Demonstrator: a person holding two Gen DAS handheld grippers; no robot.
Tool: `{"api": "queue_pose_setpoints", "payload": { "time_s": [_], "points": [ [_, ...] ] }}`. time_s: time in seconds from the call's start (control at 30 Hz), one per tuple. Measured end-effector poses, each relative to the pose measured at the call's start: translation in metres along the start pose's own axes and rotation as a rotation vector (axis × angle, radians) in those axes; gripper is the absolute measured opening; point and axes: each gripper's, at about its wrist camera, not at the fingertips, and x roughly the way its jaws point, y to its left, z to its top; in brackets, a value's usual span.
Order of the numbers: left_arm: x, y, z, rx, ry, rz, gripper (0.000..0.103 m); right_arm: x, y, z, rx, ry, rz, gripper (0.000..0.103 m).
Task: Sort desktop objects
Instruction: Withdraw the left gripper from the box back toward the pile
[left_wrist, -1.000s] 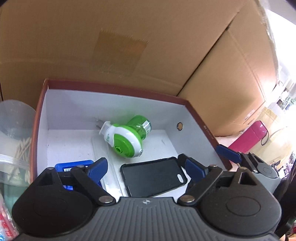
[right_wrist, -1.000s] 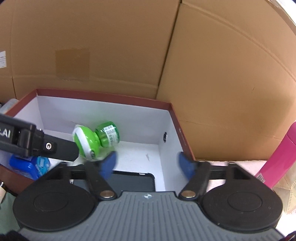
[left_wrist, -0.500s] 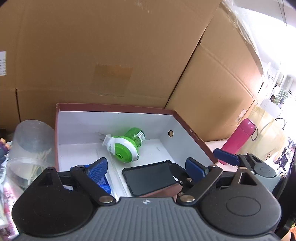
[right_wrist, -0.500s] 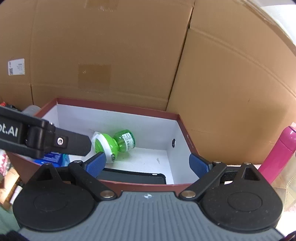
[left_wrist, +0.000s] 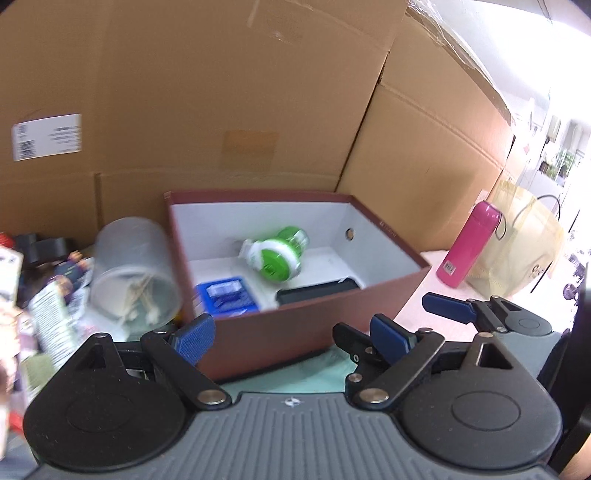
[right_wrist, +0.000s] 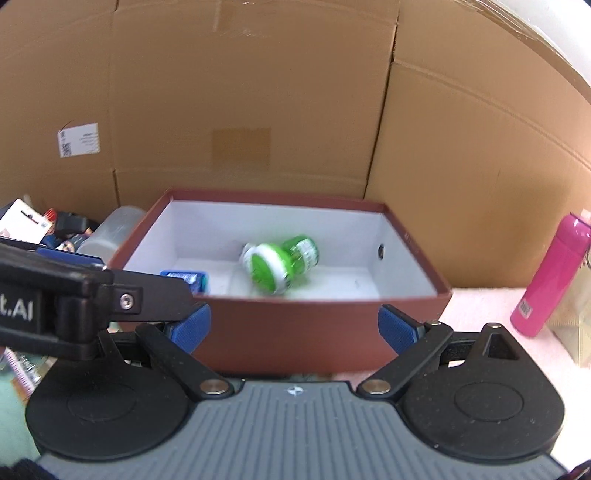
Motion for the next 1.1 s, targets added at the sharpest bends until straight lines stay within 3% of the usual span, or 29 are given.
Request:
{"api": "queue_pose_setpoints", "payload": {
  "time_s": [0.33, 0.6, 0.9, 1.1],
  "points": [
    [-0.053, 0.052, -0.051, -0.039, 0.014, 0.097, 0.094, -0.019, 0.071, -0.035, 0.019, 0.056, 0.110, 0.095],
    [-0.096, 0.101, -0.094, -0.127, 0.036, 0.159, 0.094, -0.031, 0.126, -0.067, 0.022, 0.085, 0.200, 0.095],
    [-0.121, 0.145, -0.124, -0.197, 0.024, 0.272, 0.095, -0.038, 0.182, -0.096, -0.065, 0.064, 0.295, 0.095],
    [-0.115, 0.153, -0.124, -0.222, 0.042, 0.203, 0.094, -0.028, 0.181, -0.091, -0.085, 0.032, 0.287, 0.094]
  ]
}}
